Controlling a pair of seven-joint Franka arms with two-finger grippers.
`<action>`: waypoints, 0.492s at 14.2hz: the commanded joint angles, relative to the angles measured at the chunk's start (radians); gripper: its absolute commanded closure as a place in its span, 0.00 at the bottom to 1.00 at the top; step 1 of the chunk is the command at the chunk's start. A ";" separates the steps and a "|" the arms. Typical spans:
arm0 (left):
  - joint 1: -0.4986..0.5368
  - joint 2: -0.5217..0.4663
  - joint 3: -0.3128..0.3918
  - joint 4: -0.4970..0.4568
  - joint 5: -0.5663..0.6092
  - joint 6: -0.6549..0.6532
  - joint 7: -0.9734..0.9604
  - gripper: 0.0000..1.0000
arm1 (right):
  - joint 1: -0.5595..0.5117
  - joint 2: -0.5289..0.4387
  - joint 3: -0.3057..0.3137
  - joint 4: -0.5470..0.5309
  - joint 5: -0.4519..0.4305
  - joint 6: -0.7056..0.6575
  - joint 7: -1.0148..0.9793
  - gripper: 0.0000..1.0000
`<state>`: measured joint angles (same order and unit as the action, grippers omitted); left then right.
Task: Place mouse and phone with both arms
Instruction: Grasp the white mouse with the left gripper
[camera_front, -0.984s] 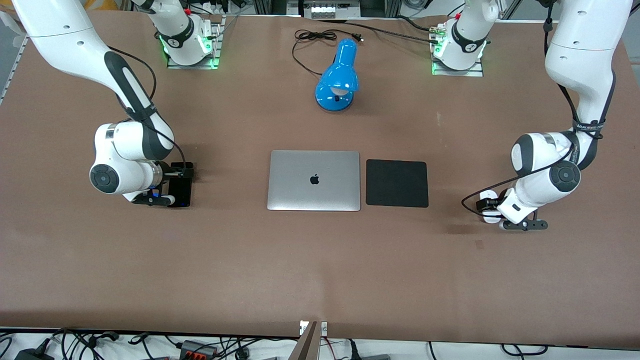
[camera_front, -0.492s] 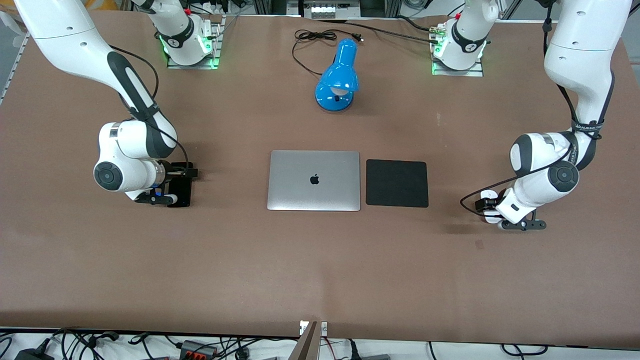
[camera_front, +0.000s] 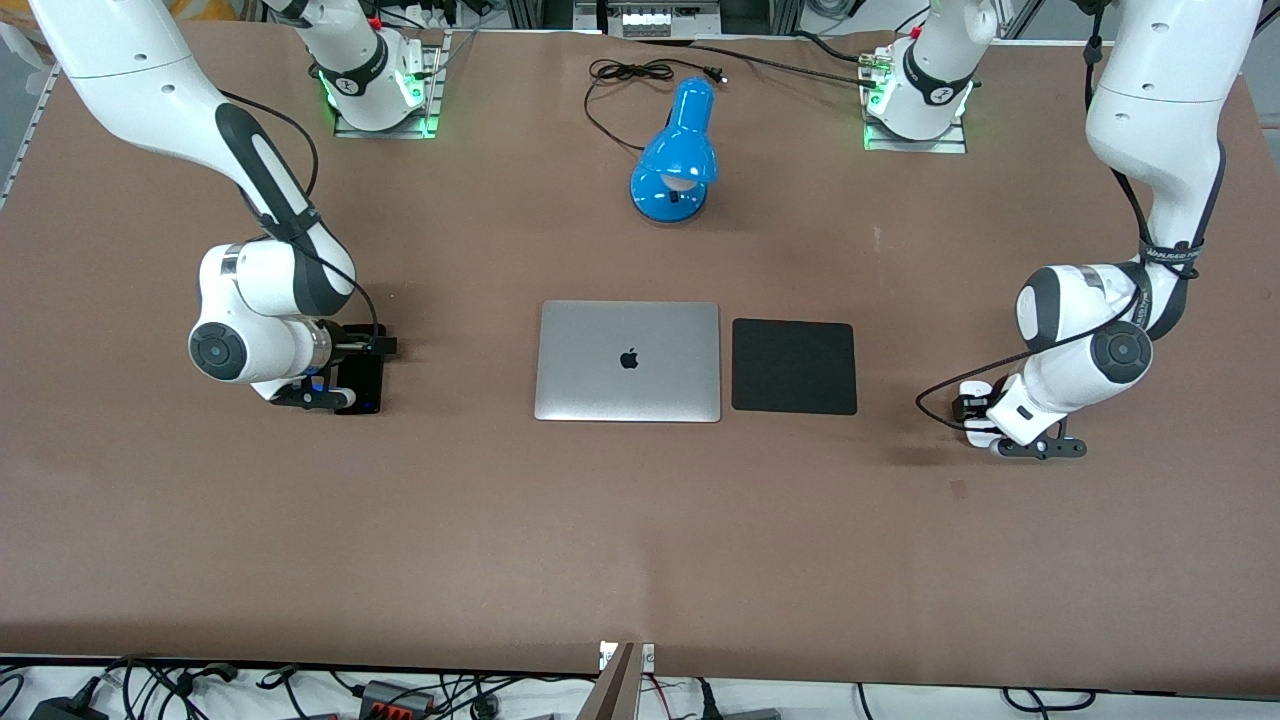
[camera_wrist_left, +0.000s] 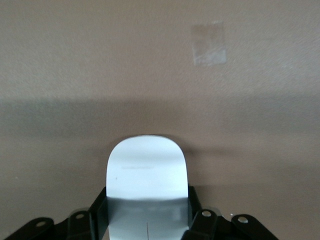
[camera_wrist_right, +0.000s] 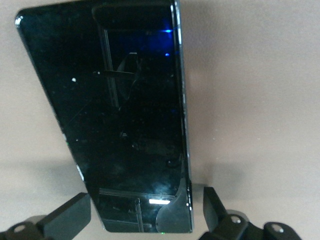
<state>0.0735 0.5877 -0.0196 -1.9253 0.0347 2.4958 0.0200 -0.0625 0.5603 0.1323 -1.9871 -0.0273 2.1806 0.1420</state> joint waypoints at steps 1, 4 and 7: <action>-0.003 -0.097 -0.057 0.009 0.007 -0.150 -0.023 0.73 | -0.003 -0.005 0.009 -0.044 0.003 0.056 0.021 0.00; -0.004 -0.160 -0.164 0.008 0.007 -0.262 -0.171 0.73 | -0.002 -0.007 0.013 -0.045 0.017 0.056 0.025 0.00; -0.020 -0.151 -0.307 0.006 0.011 -0.282 -0.393 0.73 | -0.003 -0.008 0.018 -0.047 0.020 0.057 0.050 0.00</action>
<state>0.0612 0.4356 -0.2569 -1.9031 0.0344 2.2215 -0.2377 -0.0626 0.5563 0.1351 -2.0035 -0.0247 2.2069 0.1585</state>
